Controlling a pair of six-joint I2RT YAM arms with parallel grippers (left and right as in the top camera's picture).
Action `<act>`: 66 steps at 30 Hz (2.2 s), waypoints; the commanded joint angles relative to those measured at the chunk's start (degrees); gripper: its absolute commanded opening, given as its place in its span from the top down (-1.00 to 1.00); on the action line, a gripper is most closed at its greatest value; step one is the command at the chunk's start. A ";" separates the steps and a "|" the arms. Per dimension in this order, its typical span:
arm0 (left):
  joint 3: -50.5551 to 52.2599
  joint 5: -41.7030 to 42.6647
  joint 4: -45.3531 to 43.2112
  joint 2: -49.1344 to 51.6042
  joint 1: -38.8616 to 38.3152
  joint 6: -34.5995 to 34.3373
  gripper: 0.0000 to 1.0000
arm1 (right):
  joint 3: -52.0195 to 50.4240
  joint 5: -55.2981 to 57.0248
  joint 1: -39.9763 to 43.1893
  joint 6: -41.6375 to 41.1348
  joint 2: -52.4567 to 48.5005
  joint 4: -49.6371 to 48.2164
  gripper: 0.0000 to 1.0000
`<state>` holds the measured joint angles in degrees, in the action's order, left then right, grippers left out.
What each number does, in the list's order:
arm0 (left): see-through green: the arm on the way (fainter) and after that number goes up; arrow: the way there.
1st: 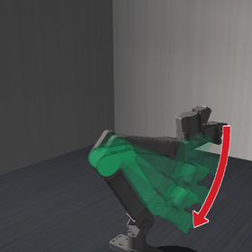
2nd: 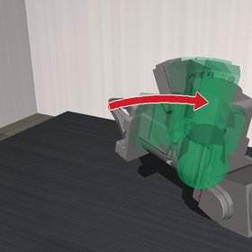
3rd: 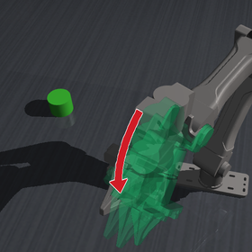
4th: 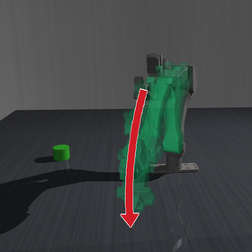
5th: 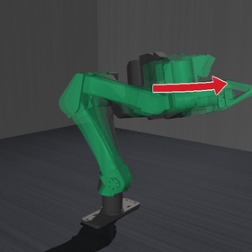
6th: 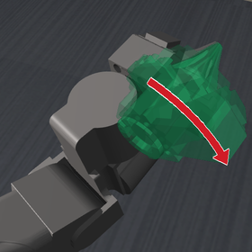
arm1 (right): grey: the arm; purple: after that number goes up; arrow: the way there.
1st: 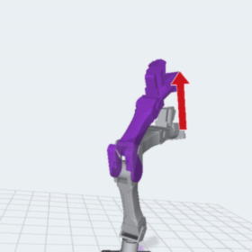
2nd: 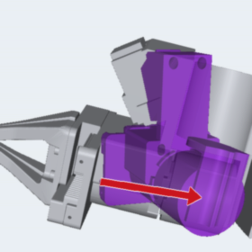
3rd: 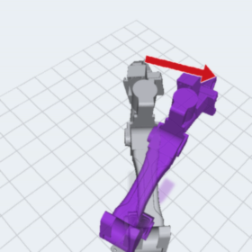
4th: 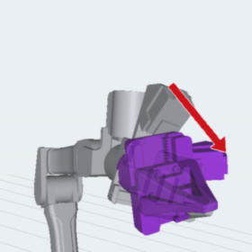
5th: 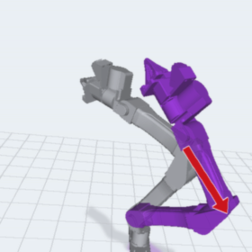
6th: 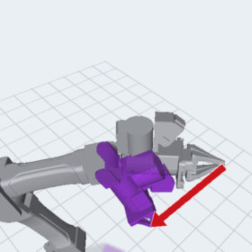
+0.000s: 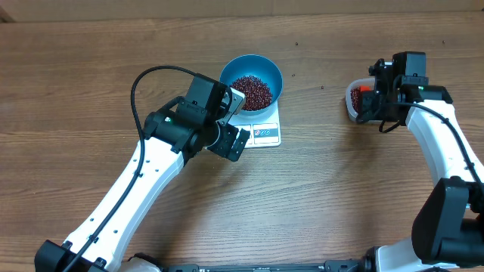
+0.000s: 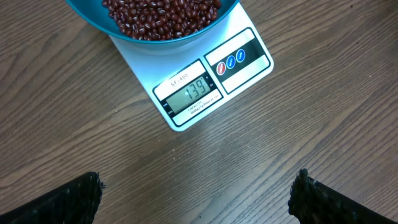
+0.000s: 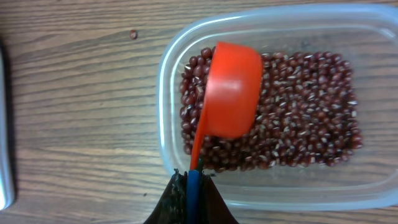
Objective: Scoop item into bowl and weigh 150g on scale
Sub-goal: 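Dip the red cup into the beans and scoop, then carry the filled red cup left over the teal bowl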
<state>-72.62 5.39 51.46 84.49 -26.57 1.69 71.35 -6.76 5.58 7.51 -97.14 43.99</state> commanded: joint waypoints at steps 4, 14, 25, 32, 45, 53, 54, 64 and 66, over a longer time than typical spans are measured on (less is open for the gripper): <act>-0.24 0.55 -0.07 -1.33 0.31 0.46 -0.99 | 0.68 -8.15 0.28 0.15 -0.26 0.09 0.93; -0.24 0.55 -0.07 -1.33 0.31 0.46 -0.99 | 0.68 -22.77 8.68 -0.61 -0.26 1.73 0.93; -0.24 0.55 -0.07 -1.33 0.31 0.46 -0.99 | 0.68 -32.22 17.86 0.02 -0.28 4.83 0.93; -0.24 0.55 -0.04 -1.33 0.31 0.46 -0.99 | 0.68 -41.62 24.61 0.04 -0.26 6.16 0.93; -0.24 0.55 -0.04 -1.33 0.28 0.46 -1.00 | 0.70 -63.36 27.08 0.04 -0.26 5.75 0.93; -0.24 0.55 -0.04 -1.33 0.31 0.46 -0.99 | 0.74 -65.40 14.84 -3.69 -0.26 1.60 0.93; -0.24 0.55 -0.07 -1.33 0.31 0.46 -0.99 | 0.74 -65.33 14.08 -4.70 -0.26 0.66 0.93; -0.24 0.55 -0.07 -1.33 0.31 0.46 -0.99 | 0.74 -57.00 -3.98 -24.72 -0.26 -24.13 0.93; -0.24 0.55 -0.07 -1.33 0.31 0.46 -0.99 | 0.72 -51.39 -6.56 -24.65 -0.26 -24.15 0.93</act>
<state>-72.62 5.41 51.48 84.49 -26.57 1.69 71.31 -65.89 1.89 -13.89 -97.14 20.32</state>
